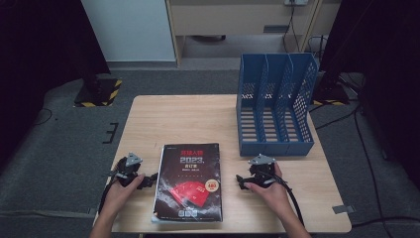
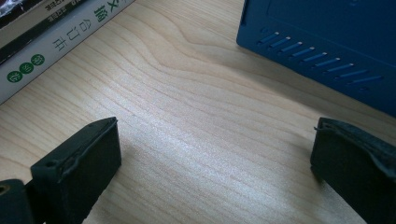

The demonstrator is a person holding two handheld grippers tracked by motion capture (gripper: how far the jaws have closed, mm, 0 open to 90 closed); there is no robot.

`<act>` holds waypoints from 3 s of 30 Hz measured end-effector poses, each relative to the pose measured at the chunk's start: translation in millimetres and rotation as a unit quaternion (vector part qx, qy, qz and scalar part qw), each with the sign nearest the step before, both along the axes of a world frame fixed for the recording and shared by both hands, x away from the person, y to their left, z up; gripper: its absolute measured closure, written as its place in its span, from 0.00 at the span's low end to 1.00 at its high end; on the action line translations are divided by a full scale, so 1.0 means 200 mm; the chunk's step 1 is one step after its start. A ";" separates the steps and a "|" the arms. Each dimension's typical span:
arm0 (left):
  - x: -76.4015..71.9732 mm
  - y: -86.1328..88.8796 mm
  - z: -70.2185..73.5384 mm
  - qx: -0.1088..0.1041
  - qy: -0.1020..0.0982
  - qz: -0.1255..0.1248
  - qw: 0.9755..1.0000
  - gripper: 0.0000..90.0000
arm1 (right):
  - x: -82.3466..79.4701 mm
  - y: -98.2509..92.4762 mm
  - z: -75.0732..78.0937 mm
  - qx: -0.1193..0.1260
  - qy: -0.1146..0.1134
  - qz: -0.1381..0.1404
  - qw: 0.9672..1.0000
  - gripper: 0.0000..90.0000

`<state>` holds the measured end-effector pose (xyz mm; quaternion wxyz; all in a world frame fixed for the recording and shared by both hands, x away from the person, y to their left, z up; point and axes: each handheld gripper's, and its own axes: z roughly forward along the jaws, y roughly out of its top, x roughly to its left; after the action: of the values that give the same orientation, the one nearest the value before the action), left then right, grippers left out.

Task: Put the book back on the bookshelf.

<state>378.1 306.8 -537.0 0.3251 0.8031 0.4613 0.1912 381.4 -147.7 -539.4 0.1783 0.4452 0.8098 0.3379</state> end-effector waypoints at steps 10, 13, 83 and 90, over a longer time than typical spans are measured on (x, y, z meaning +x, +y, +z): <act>-0.01 -0.03 0.02 0.009 -0.005 -0.003 1.000 0.05 | -0.01 0.00 0.04 0.011 0.006 0.015 1.000 0.08; -0.02 -0.02 0.02 0.014 0.003 0.008 1.000 0.07 | -0.04 0.02 0.07 0.012 -0.013 0.027 0.999 0.11; -0.16 -0.33 0.19 -0.029 -0.024 -0.089 0.995 0.34 | 0.00 0.53 0.29 0.094 0.047 0.188 0.977 0.30; -0.15 -0.33 0.18 -0.030 -0.024 -0.091 0.995 0.34 | 0.05 0.61 0.28 0.096 0.062 0.189 0.975 0.39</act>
<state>347.3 241.5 -500.0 0.3764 0.8265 0.3843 0.1663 392.2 -25.1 -482.9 0.0173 0.3191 0.8528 0.4132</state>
